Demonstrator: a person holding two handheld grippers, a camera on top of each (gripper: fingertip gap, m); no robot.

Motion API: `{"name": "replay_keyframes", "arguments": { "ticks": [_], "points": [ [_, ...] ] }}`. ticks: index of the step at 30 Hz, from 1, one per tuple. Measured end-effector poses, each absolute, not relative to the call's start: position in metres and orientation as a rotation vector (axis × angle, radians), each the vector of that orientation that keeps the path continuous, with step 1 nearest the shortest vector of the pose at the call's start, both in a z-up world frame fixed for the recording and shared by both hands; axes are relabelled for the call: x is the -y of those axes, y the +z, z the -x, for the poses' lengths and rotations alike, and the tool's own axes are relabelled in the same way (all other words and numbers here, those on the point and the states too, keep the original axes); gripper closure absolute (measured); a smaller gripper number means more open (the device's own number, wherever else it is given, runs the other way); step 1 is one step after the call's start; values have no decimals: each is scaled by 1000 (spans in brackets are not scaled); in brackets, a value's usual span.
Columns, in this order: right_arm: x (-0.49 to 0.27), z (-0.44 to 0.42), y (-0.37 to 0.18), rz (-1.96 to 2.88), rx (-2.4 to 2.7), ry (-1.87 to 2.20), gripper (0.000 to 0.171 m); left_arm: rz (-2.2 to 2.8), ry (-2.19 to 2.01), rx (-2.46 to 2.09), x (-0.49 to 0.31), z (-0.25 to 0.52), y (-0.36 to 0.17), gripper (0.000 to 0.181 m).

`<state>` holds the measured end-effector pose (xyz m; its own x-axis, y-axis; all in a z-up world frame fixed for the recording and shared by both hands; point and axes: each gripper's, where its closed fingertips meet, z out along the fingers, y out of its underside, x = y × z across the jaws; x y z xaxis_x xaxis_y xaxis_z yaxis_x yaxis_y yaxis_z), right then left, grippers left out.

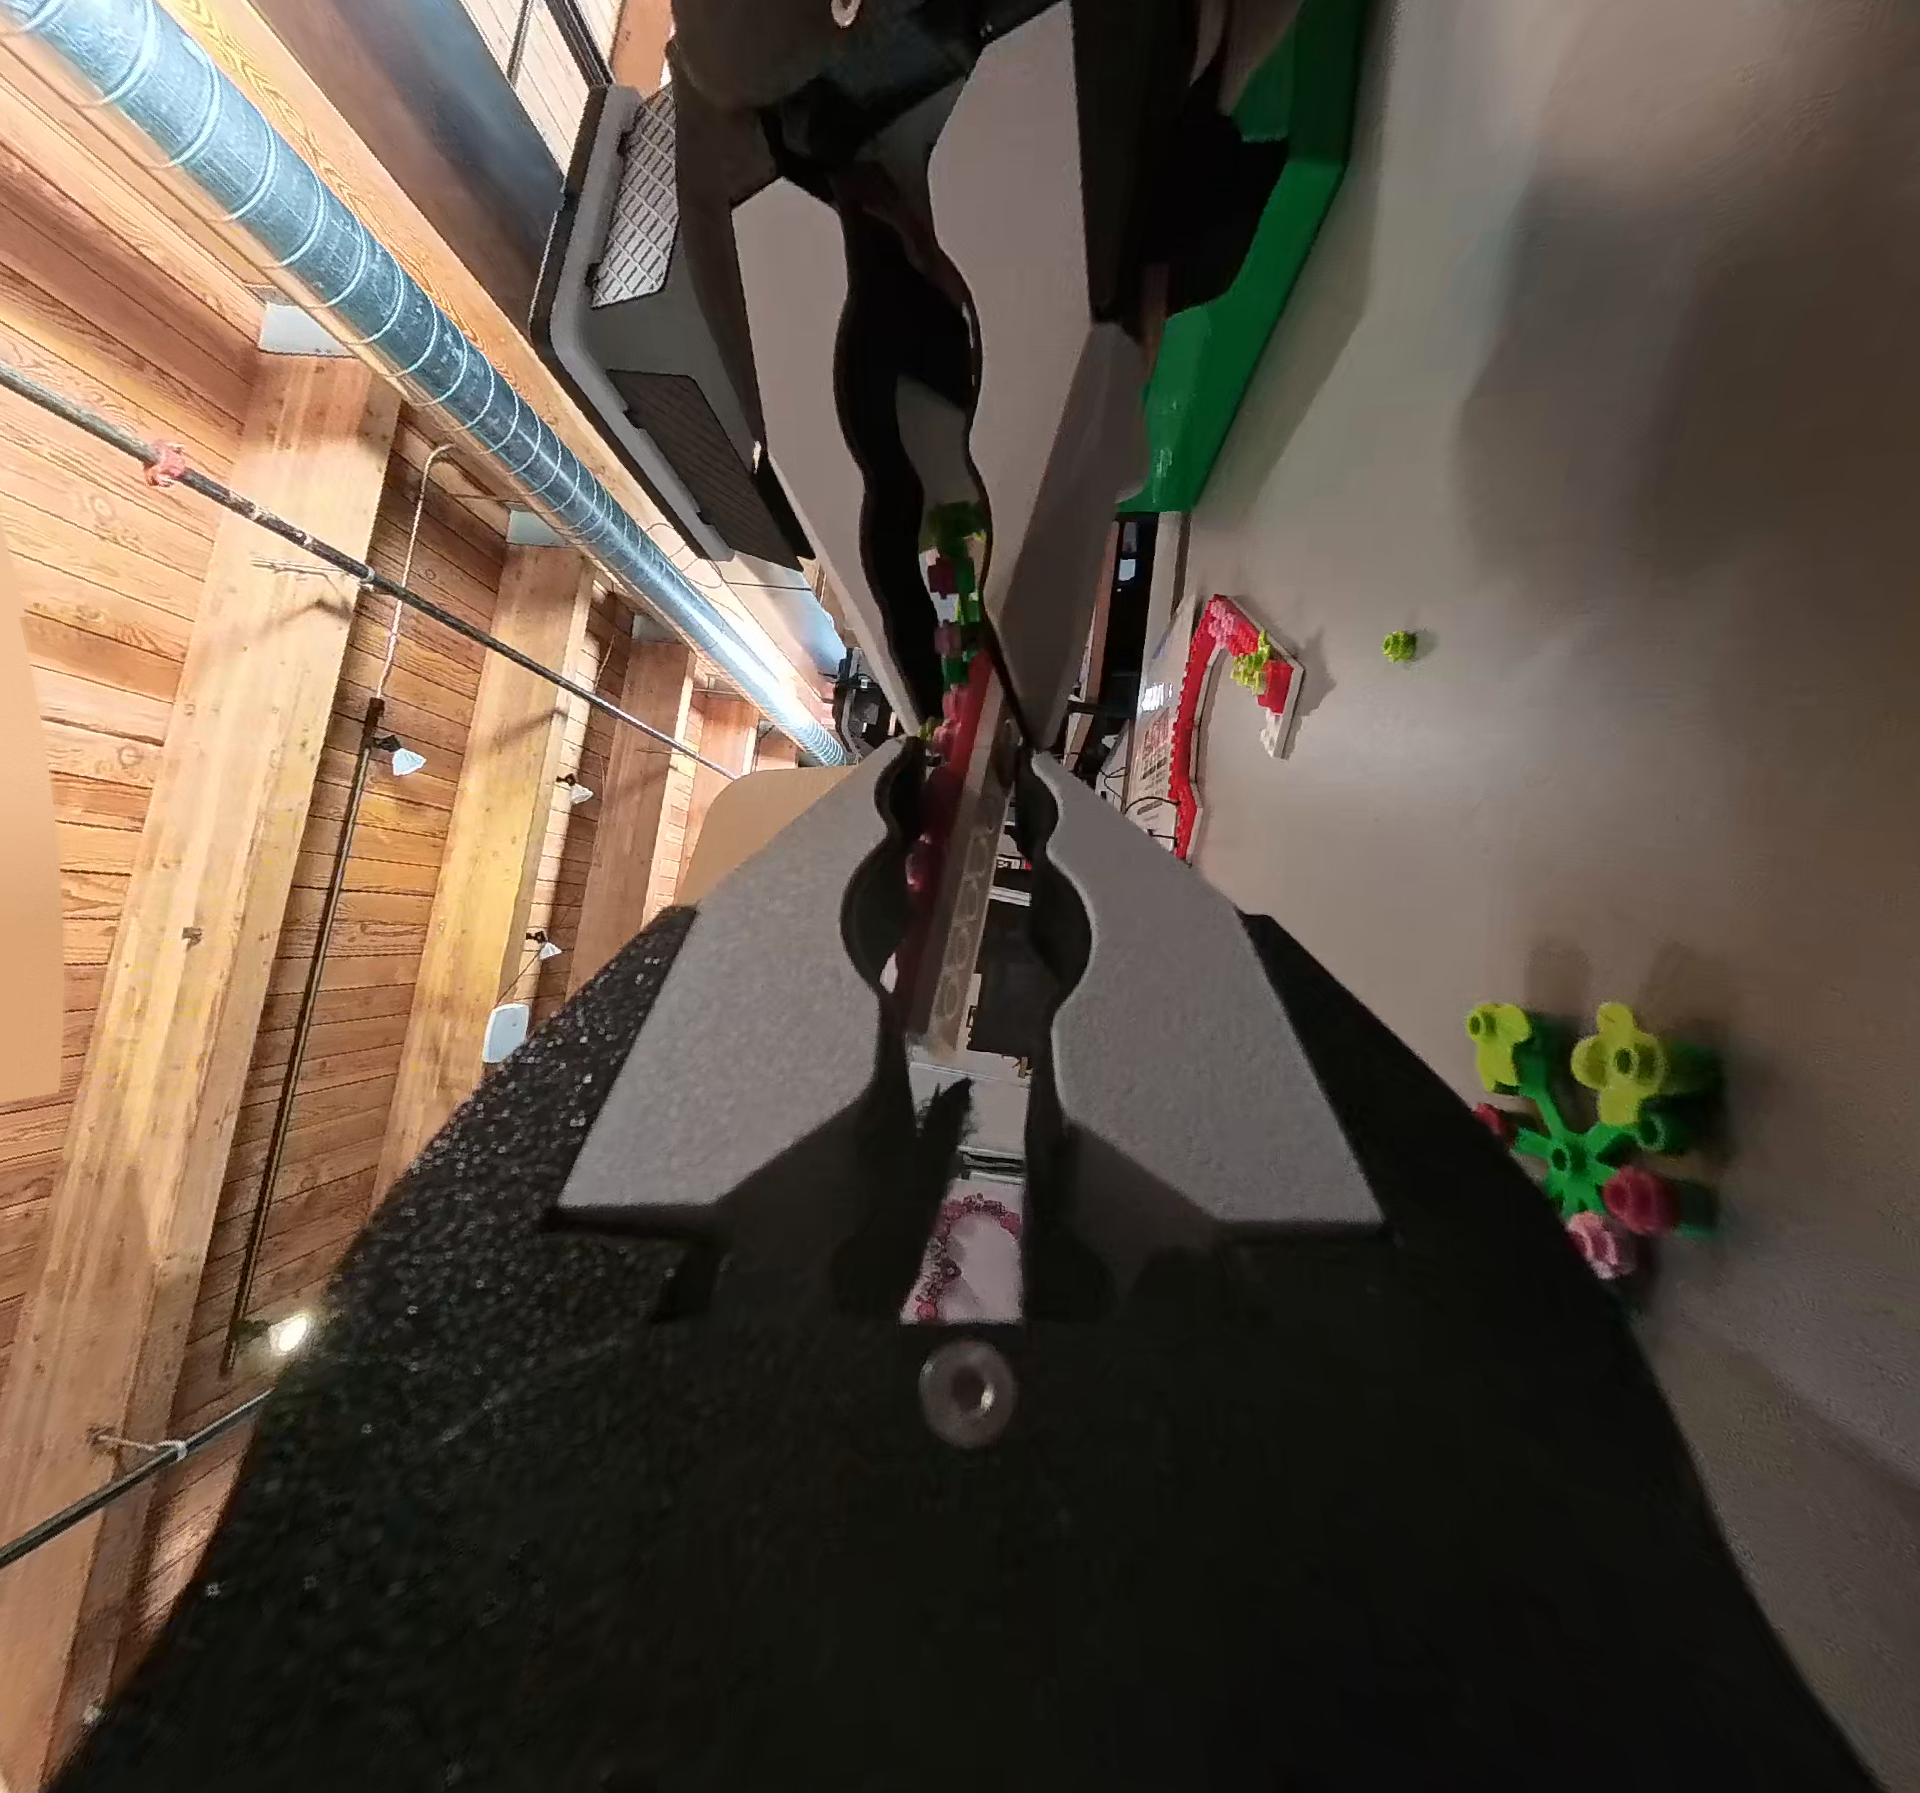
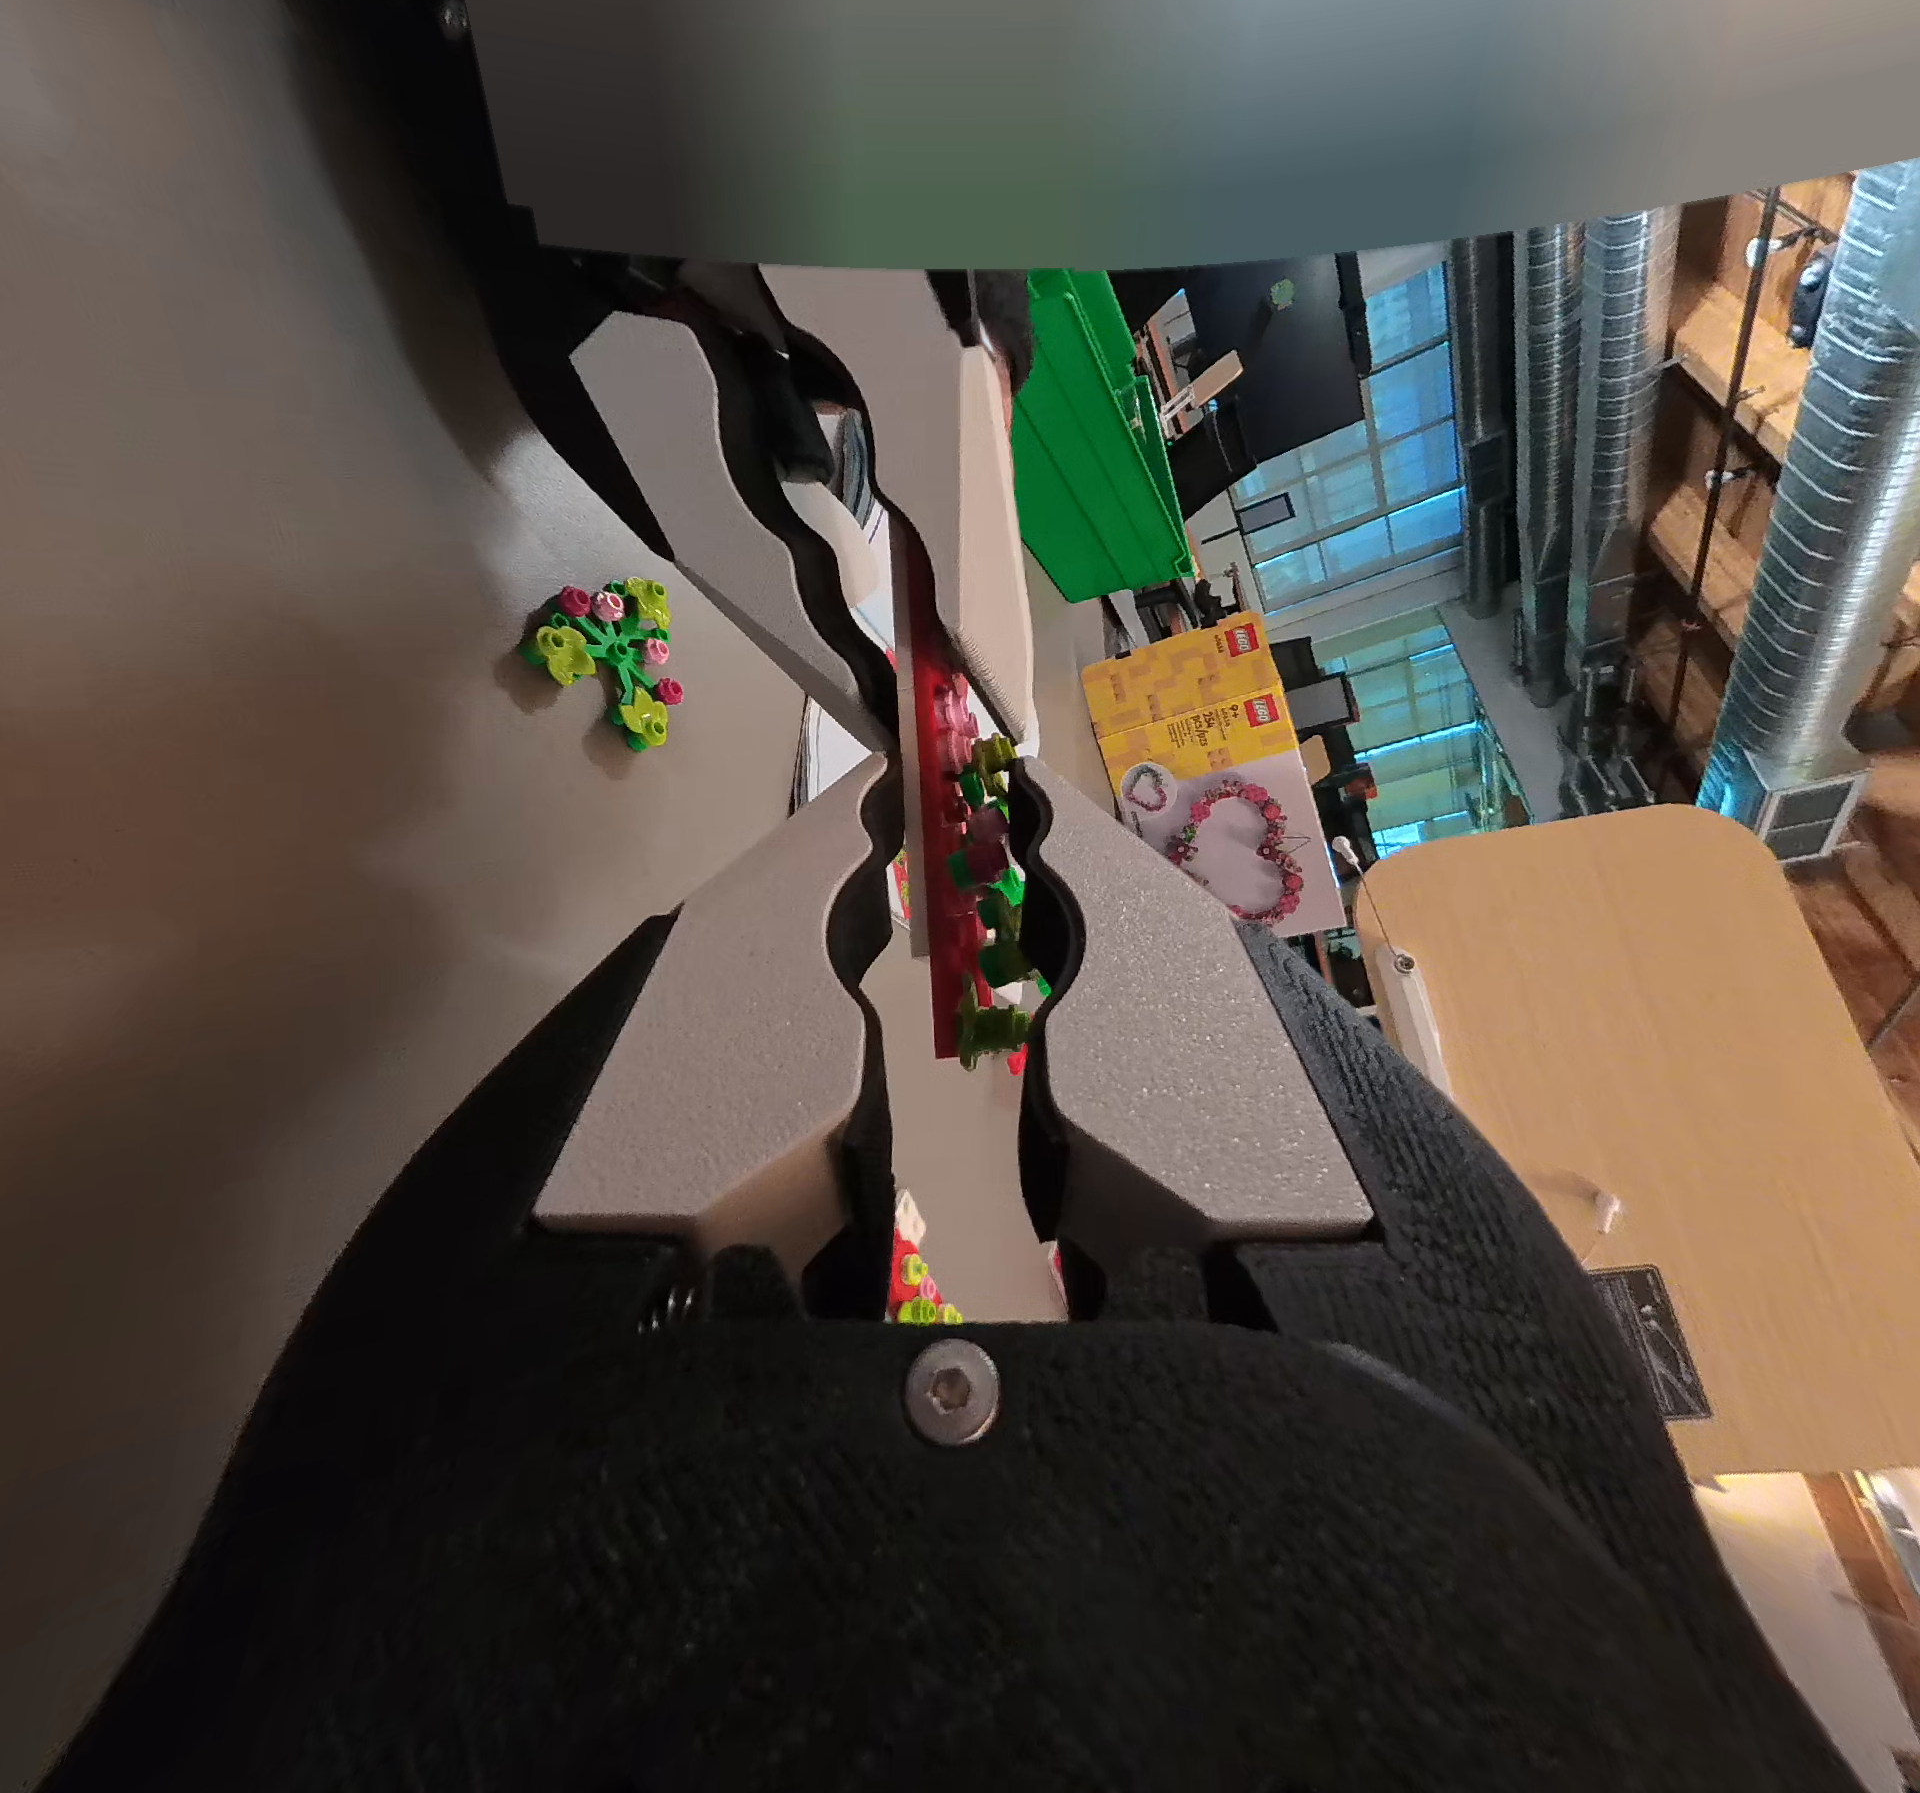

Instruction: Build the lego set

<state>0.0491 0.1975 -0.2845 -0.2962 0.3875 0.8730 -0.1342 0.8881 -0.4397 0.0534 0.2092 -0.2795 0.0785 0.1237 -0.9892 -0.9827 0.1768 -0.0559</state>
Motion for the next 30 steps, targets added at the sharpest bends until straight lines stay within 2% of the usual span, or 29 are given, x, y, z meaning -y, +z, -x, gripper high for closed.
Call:
{"name": "replay_keyframes", "arguments": {
  "ticks": [18, 30],
  "points": [
    [-200, -48, -281, 155, 1750, 491, 152, 1051, 1075, -1117, -211, -50, -279, 168],
    [-210, -48, -273, 163, 1716, 511, 140, 1138, 1013, -1064, -215, -41, -280, 168]
  ]
}}
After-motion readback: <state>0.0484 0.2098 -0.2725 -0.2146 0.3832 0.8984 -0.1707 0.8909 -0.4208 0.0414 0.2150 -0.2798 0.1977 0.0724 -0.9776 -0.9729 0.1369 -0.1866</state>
